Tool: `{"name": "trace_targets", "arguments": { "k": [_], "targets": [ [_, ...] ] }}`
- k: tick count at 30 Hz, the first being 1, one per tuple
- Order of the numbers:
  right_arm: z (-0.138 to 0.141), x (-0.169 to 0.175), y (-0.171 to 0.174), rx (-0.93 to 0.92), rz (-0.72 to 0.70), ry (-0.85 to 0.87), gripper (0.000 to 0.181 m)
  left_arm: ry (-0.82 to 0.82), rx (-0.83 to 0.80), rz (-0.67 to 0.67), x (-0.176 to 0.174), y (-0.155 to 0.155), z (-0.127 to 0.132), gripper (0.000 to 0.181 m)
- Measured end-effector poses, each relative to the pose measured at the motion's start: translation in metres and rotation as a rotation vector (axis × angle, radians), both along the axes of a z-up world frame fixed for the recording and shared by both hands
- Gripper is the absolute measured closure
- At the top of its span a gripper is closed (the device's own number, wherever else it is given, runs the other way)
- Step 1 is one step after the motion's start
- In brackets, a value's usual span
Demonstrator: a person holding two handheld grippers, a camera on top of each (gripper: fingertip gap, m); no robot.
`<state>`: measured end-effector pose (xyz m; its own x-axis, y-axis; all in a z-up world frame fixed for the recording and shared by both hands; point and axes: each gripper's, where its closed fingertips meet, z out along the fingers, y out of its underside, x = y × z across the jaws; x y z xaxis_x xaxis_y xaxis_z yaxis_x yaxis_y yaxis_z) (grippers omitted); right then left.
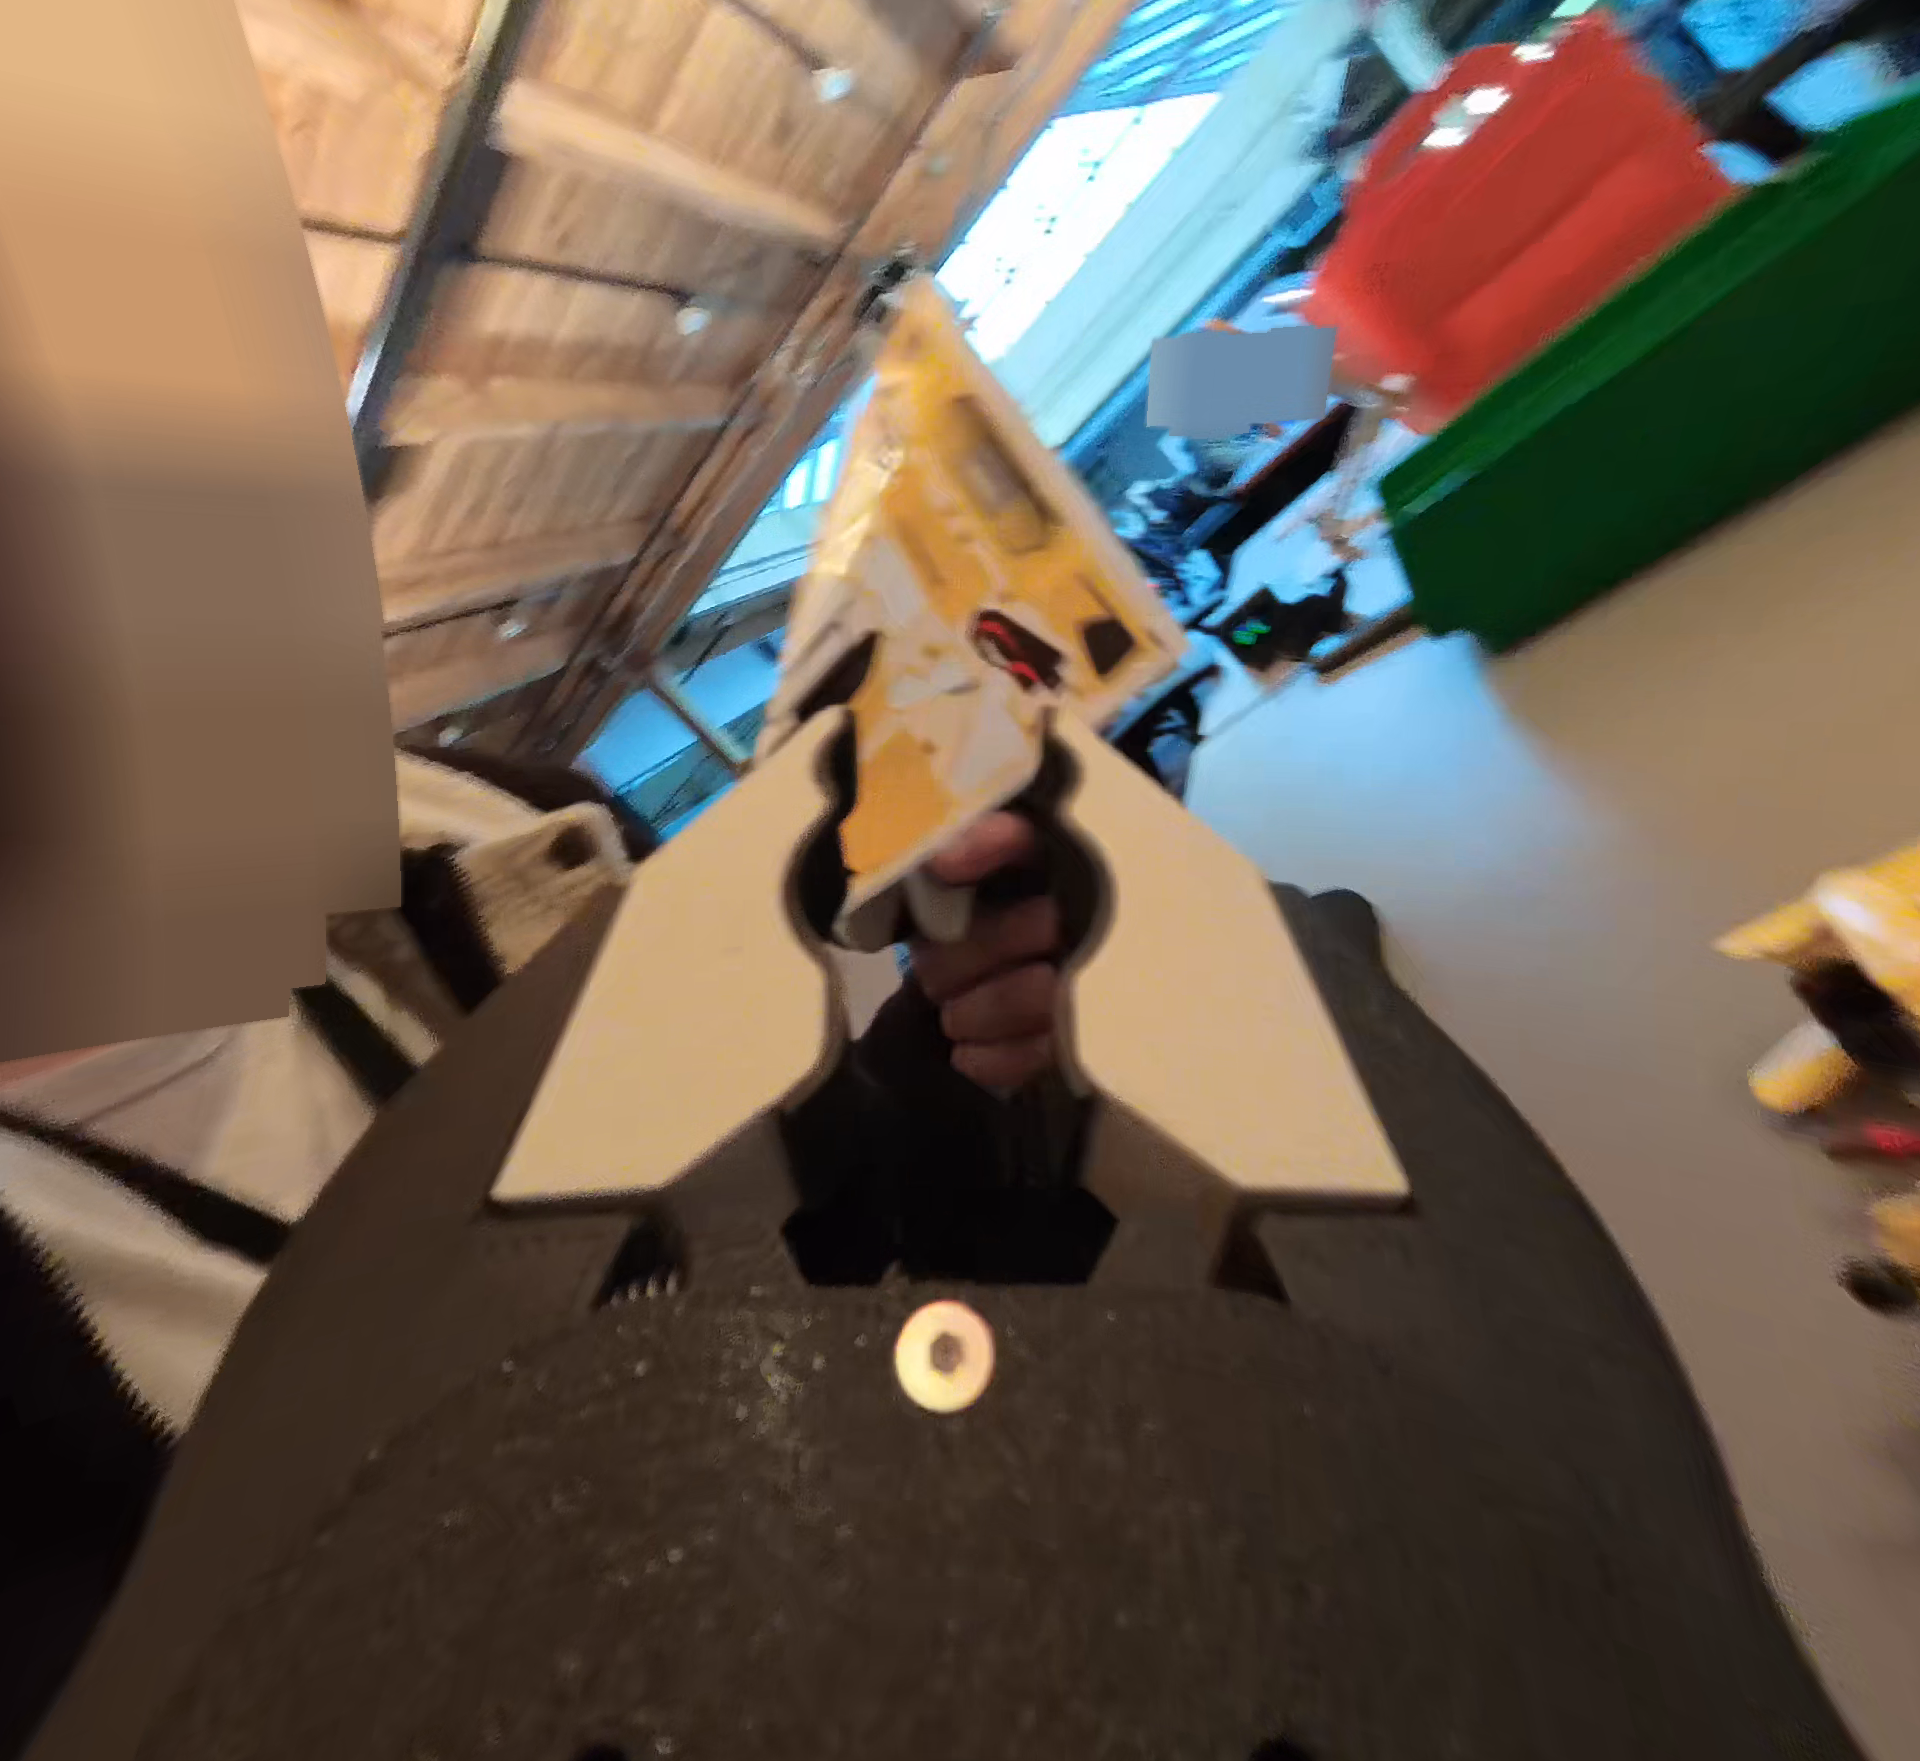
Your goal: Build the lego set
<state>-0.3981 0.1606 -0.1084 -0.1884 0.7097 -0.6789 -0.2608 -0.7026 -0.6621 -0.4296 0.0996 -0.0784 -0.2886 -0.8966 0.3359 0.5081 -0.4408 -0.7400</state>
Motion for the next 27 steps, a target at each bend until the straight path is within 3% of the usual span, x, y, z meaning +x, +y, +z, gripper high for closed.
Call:
{"name": "trace_targets", "arguments": {
  "k": [1, 4, 7, 11, 15, 17, 21, 23, 27],
  "targets": [
    [-0.006, 0.001, 0.004, -0.032, 0.002, -0.015, 0.139, 0.001, 0.0, 0.002, 0.0, 0.0, 0.0, 0.181],
    [-0.001, 0.002, 0.002, -0.109, 0.078, 0.074, 0.153, -0.002, -0.011, 0.006, -0.001, 0.003, -0.001, 0.181],
    [0.004, 0.005, 0.002, -0.098, 0.072, 0.102, 0.143, 0.018, -0.02, 0.034, 0.0, 0.007, -0.005, 0.181],
    [0.016, 0.017, 0.009, 0.192, -0.201, -0.063, 0.148, 0.072, -0.036, 0.112, 0.0, 0.02, -0.012, 0.181],
    [0.028, 0.0, -0.026, 0.463, -0.173, -0.28, 0.152, 0.104, -0.038, 0.149, 0.002, 0.025, -0.017, 0.181],
    [0.024, -0.003, -0.025, 0.561, -0.243, -0.409, 0.149, 0.106, -0.039, 0.161, 0.003, 0.026, -0.017, 0.181],
    [0.045, 0.045, 0.004, 0.538, -0.457, -0.452, 0.145, 0.108, -0.071, 0.22, -0.004, 0.036, -0.018, 0.181],
    [0.054, 0.053, -0.001, 0.532, -0.428, -0.427, 0.147, 0.104, -0.087, 0.234, -0.006, 0.04, -0.019, 0.181],
    [0.029, -0.005, -0.041, 0.57, -0.193, -0.496, 0.139, 0.094, -0.062, 0.173, 0.003, 0.03, -0.017, 0.181]
  ]
}}
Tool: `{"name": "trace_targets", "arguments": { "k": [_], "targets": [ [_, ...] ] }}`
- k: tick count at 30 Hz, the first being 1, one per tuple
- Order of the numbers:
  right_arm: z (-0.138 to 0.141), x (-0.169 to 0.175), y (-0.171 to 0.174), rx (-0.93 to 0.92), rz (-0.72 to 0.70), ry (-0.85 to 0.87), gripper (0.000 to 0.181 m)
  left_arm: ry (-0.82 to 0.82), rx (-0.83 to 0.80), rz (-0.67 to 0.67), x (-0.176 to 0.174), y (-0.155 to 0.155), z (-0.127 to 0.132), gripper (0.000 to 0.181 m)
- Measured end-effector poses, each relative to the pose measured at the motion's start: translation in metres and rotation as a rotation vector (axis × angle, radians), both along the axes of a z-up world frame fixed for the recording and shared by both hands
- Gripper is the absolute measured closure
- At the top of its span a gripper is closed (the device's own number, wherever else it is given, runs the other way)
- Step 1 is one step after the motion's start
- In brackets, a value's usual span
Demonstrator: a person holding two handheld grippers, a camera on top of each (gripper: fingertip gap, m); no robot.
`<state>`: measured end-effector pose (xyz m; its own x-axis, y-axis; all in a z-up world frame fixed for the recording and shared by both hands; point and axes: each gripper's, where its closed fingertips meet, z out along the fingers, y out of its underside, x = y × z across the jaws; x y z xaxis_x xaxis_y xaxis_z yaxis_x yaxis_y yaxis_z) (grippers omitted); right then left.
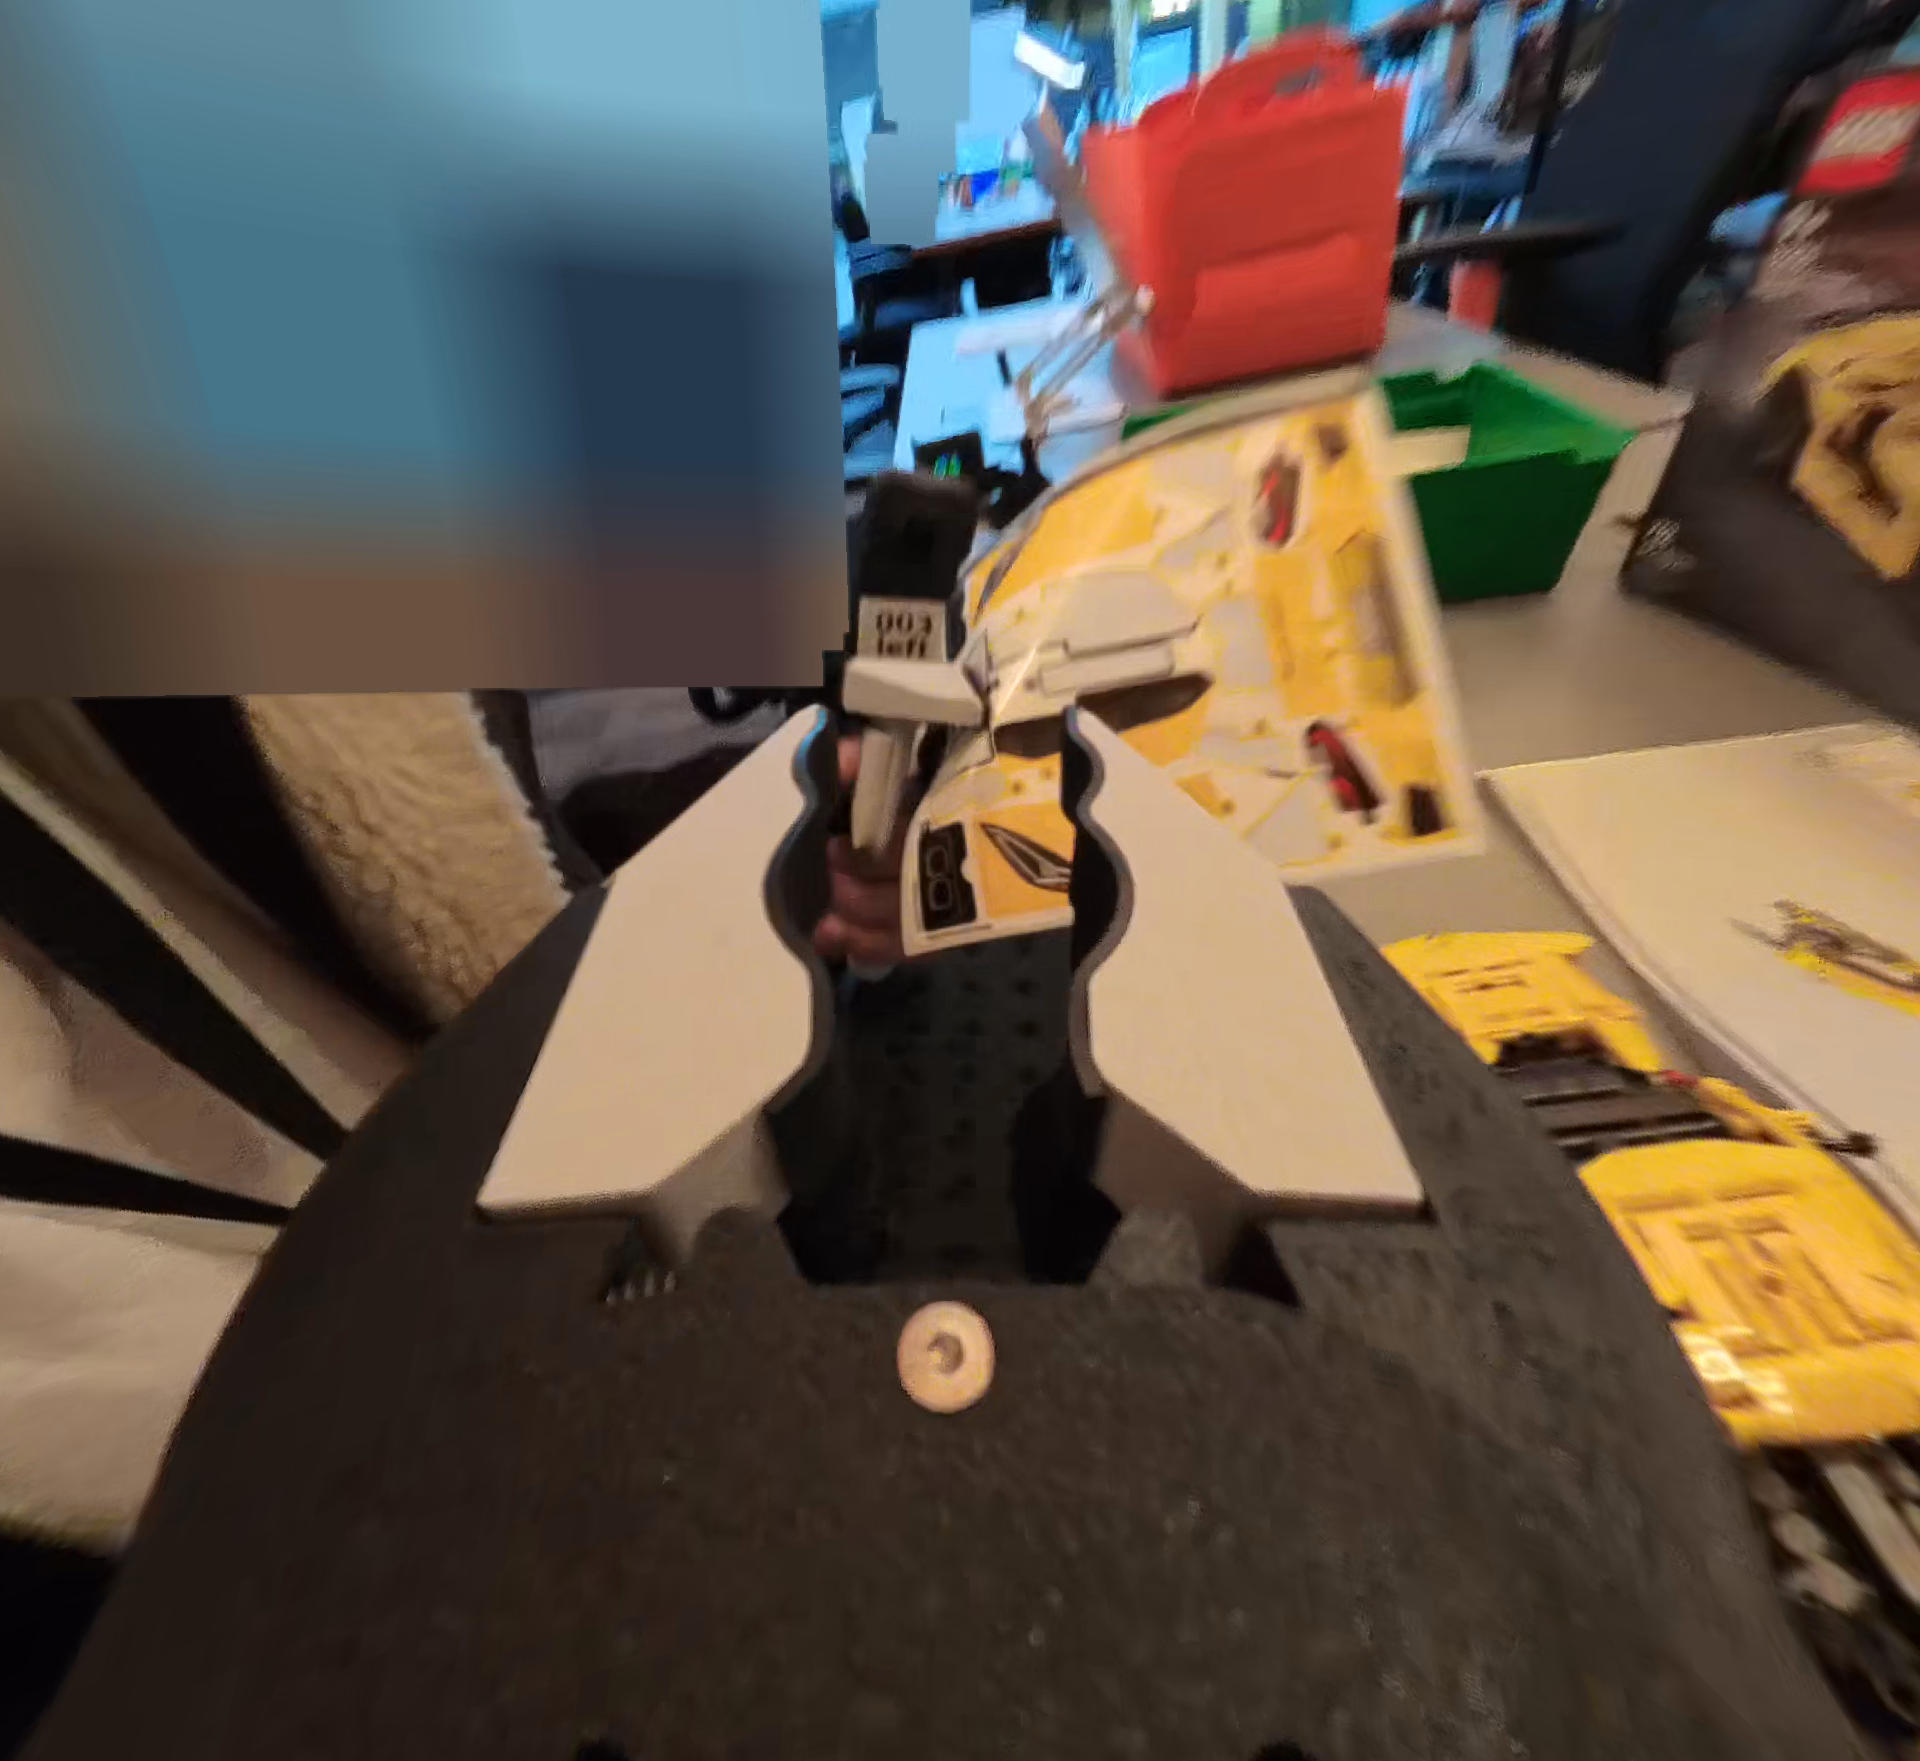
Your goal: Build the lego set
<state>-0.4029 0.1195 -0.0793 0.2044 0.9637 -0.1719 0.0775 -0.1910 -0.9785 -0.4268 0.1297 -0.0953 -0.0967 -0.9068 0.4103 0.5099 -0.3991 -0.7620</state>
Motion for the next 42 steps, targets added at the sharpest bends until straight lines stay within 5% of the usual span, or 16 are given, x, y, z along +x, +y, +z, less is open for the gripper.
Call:
{"name": "trace_targets", "arguments": {
  "k": [2, 20, 42],
  "targets": [
    [-0.021, -0.015, -0.002, -0.031, 0.034, -0.049, 0.135, -0.007, 0.021, -0.035, 0.003, -0.008, 0.003, 0.181],
    [-0.013, -0.02, -0.017, -0.481, 0.419, 0.394, 0.174, -0.019, 0.093, -0.149, 0.011, -0.033, 0.01, 0.181],
    [-0.017, -0.014, -0.013, -0.448, 0.389, 0.373, 0.181, -0.008, 0.079, -0.143, 0.011, -0.03, 0.007, 0.181]
  ]
}}
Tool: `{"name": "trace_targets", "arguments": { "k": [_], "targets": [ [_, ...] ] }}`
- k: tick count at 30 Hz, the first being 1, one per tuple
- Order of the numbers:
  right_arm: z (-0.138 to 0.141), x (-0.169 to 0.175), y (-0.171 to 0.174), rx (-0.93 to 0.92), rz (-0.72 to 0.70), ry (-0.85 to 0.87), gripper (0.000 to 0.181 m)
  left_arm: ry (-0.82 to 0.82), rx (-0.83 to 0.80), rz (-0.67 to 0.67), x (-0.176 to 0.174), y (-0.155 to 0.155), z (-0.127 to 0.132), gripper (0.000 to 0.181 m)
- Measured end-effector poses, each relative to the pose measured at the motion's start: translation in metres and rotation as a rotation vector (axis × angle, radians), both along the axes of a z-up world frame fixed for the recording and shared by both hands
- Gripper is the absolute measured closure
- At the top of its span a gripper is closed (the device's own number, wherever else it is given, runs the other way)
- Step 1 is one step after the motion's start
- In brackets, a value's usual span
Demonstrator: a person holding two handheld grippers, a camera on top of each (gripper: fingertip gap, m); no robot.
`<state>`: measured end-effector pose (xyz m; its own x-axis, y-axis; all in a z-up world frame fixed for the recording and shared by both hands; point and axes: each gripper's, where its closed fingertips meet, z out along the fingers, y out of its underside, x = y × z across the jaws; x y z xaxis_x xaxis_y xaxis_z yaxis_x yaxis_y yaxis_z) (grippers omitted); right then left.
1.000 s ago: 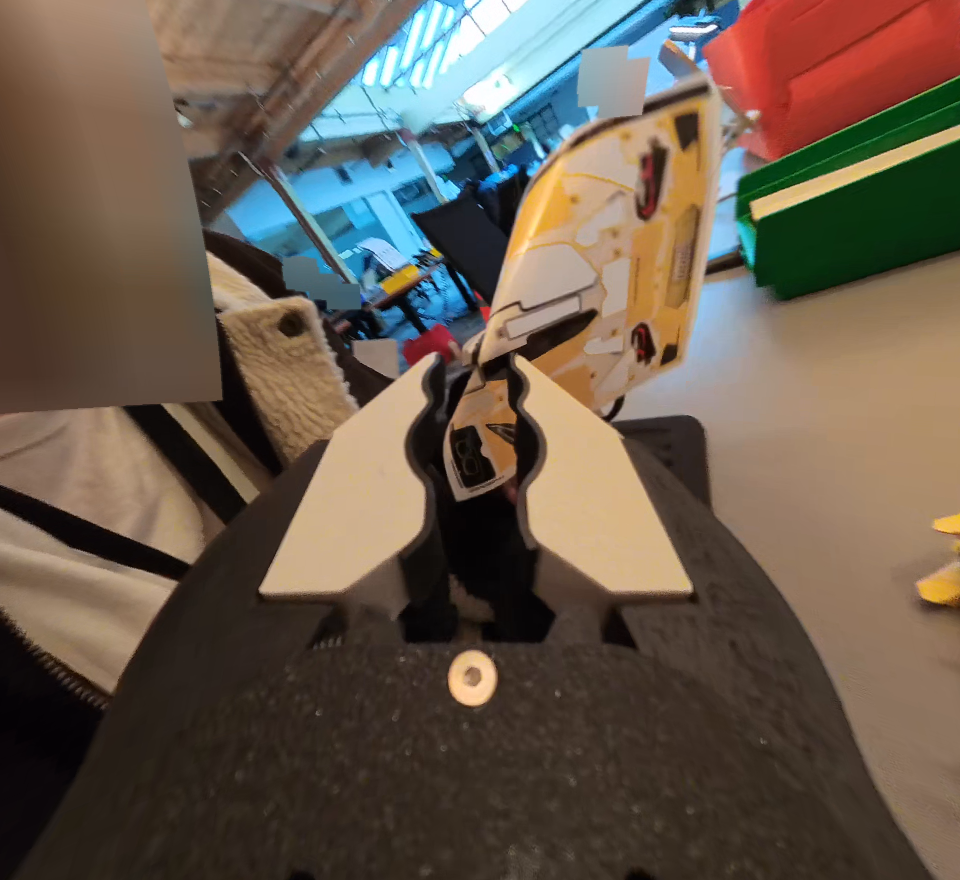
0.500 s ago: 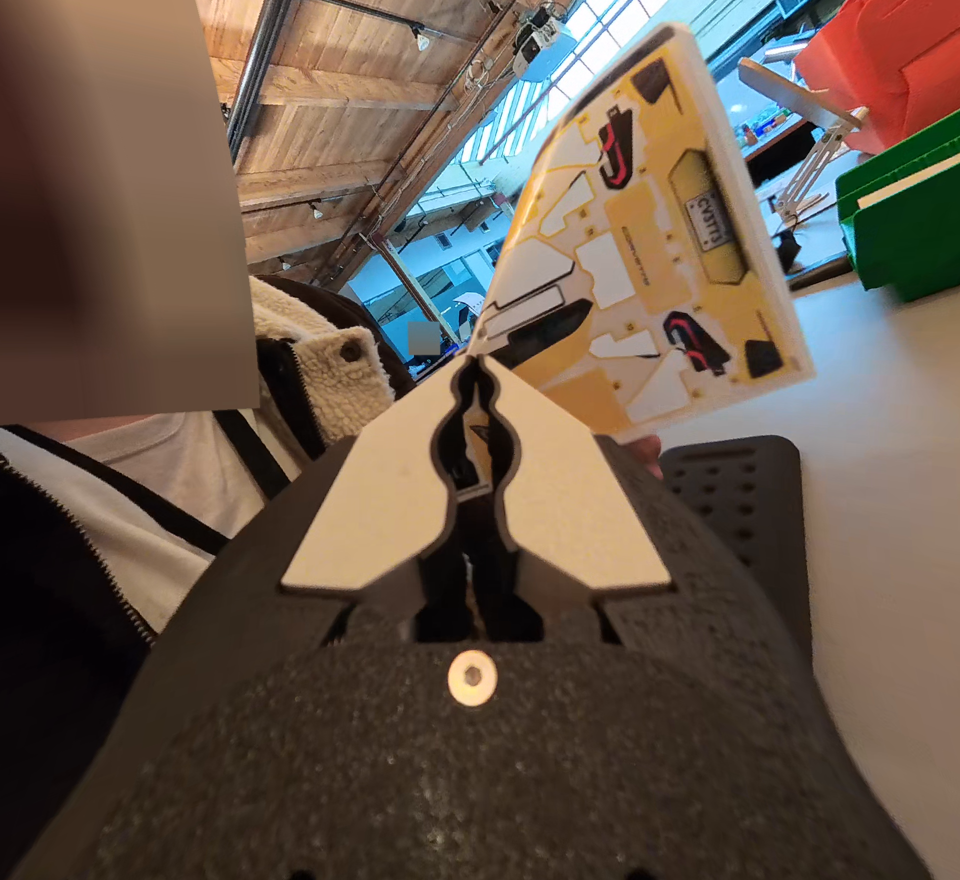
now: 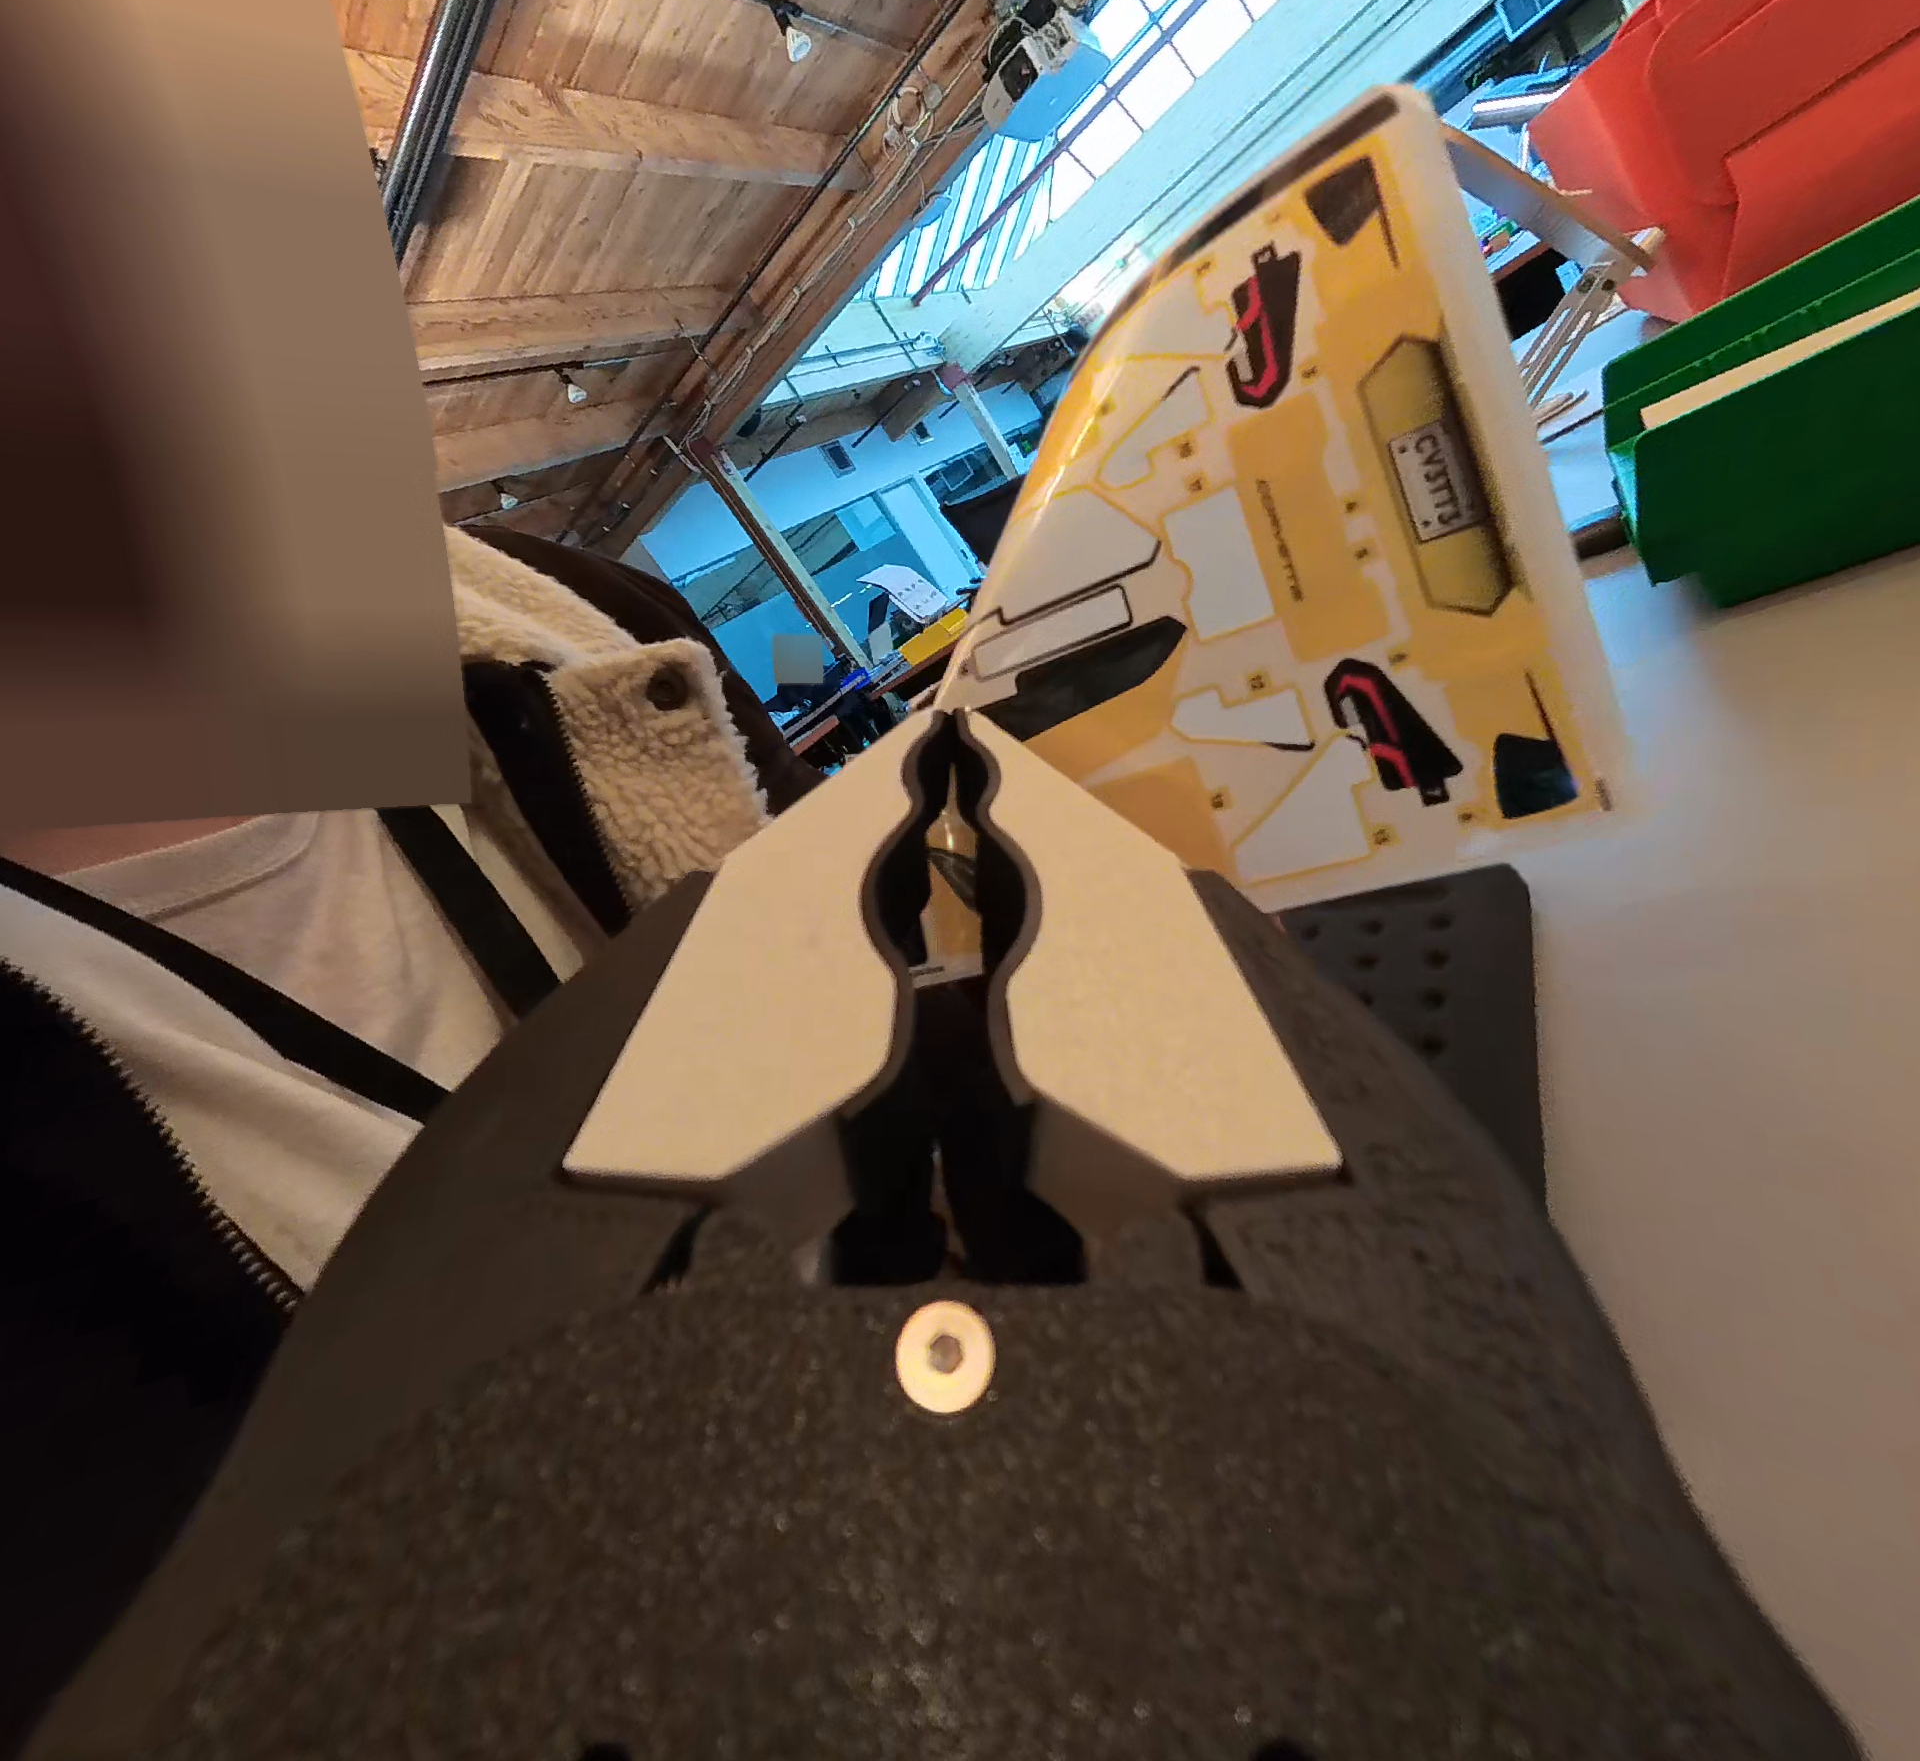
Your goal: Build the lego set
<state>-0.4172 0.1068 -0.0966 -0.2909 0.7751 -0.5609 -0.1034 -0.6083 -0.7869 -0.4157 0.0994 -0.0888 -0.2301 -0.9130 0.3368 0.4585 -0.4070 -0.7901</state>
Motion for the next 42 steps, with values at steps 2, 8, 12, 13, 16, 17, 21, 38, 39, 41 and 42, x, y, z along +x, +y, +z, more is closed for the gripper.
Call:
{"name": "trace_targets", "arguments": {
  "k": [2, 8, 12, 13, 16, 17, 21, 38, 39, 41, 42],
  "targets": [
    [0.0, 0.001, 0.003, -0.002, -0.011, -0.001, 0.181, 0.002, -0.002, 0.004, 0.0, 0.001, 0.0, 0.181],
    [-0.006, 0.01, 0.021, 0.052, -0.13, -0.087, 0.181, 0.065, -0.013, 0.052, -0.002, 0.011, -0.01, 0.181],
    [-0.007, 0.02, 0.038, 0.168, -0.287, -0.196, 0.181, 0.171, -0.033, 0.119, -0.002, 0.022, -0.026, 0.181],
    [-0.008, 0.023, 0.041, 0.2, -0.325, -0.226, 0.181, 0.202, -0.04, 0.141, -0.003, 0.025, -0.032, 0.181],
    [-0.009, 0.031, 0.051, 0.3, -0.428, -0.311, 0.181, 0.257, -0.07, 0.196, -0.009, 0.033, -0.044, 0.181],
    [-0.009, 0.034, 0.054, 0.33, -0.459, -0.335, 0.181, 0.279, -0.088, 0.22, -0.012, 0.037, -0.048, 0.181],
    [-0.006, 0.044, 0.063, 0.445, -0.568, -0.392, 0.181, 0.341, -0.167, 0.309, -0.025, 0.049, -0.064, 0.181],
    [-0.026, 0.06, 0.075, 0.618, -0.706, -0.238, 0.181, 0.588, -0.967, 0.967, -0.342, 0.059, -0.168, 0.181],
    [-0.026, 0.06, 0.076, 0.624, -0.713, -0.235, 0.181, 0.617, -0.959, 0.989, -0.352, 0.058, -0.17, 0.181],
    [-0.026, 0.063, 0.078, 0.621, -0.727, -0.233, 0.181, 0.702, -0.957, 1.028, -0.373, 0.059, -0.176, 0.181],
    [-0.026, 0.064, 0.079, 0.614, -0.734, -0.233, 0.181, 0.756, -0.968, 1.048, -0.383, 0.06, -0.18, 0.176]
  ]
}}
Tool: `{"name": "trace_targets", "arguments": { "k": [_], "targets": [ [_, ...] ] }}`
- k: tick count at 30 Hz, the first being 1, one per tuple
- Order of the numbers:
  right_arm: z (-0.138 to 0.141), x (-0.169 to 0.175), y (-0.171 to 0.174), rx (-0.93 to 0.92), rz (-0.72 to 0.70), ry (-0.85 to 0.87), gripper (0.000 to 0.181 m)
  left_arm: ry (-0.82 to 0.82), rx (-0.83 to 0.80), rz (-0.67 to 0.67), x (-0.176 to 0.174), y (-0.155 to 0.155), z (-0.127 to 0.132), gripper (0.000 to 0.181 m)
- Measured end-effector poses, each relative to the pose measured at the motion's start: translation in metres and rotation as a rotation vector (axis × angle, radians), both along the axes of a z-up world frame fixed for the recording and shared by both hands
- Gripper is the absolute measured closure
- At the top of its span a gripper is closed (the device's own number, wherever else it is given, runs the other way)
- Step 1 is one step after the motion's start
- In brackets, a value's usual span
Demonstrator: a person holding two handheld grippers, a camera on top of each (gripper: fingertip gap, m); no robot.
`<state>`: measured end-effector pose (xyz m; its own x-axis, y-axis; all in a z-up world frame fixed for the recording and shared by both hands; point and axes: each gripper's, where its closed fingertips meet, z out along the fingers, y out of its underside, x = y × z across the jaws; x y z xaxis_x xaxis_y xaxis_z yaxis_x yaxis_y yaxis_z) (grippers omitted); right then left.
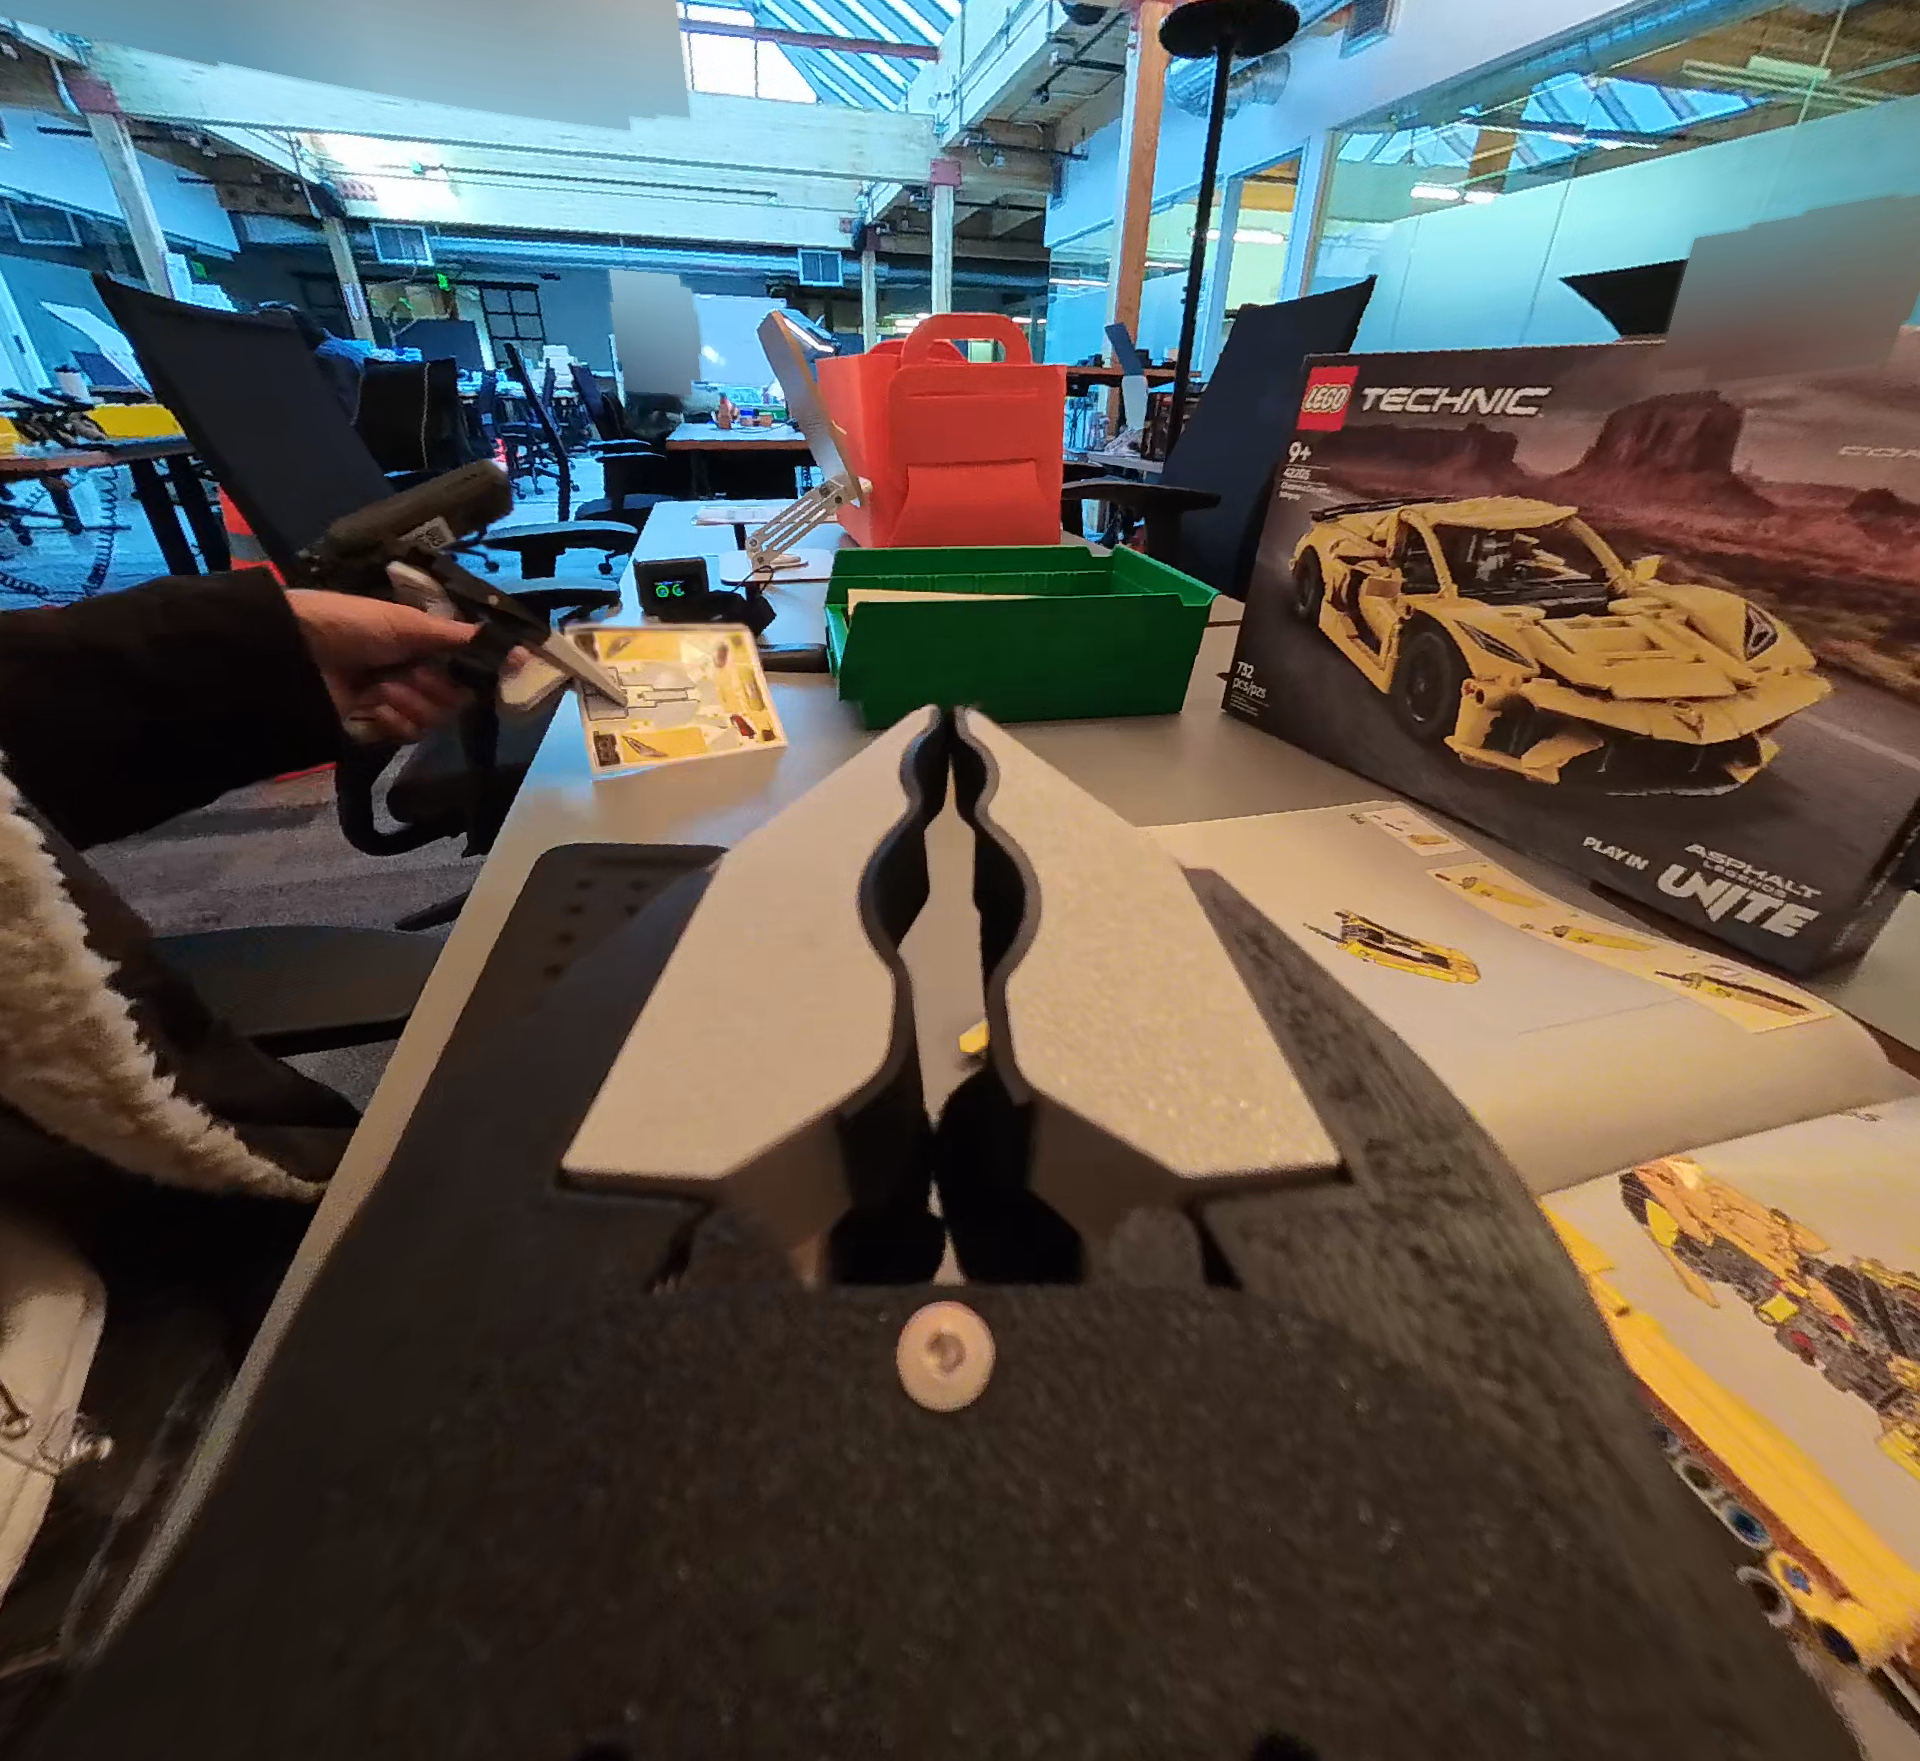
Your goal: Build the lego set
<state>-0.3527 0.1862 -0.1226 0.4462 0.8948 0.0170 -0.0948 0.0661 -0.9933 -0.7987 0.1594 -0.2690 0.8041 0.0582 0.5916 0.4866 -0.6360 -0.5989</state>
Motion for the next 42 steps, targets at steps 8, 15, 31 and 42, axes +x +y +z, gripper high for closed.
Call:
{"name": "trace_targets", "arguments": {
  "k": [8, 15, 31, 42],
  "targets": [
    [0.007, 0.014, 0.007, 0.008, -0.052, 0.039, 0.181, 0.392, -0.152, 0.089, -0.072, 0.023, -0.02, 0.144],
    [-0.004, 0.047, 0.014, 0.169, -0.249, -0.191, 0.181, 0.584, -0.197, 0.123, -0.083, 0.024, -0.025, 0.1],
    [-0.019, 0.116, 0.02, 0.098, -0.437, -0.135, 0.181, 0.788, -0.038, 0.205, -0.089, 0.039, 0.063, 0.081],
    [-0.015, 0.124, 0.018, 0.046, -0.435, -0.061, 0.181, 0.673, 0.508, -0.066, 0.064, 0.079, 0.15, 0.097]
  ]
}}
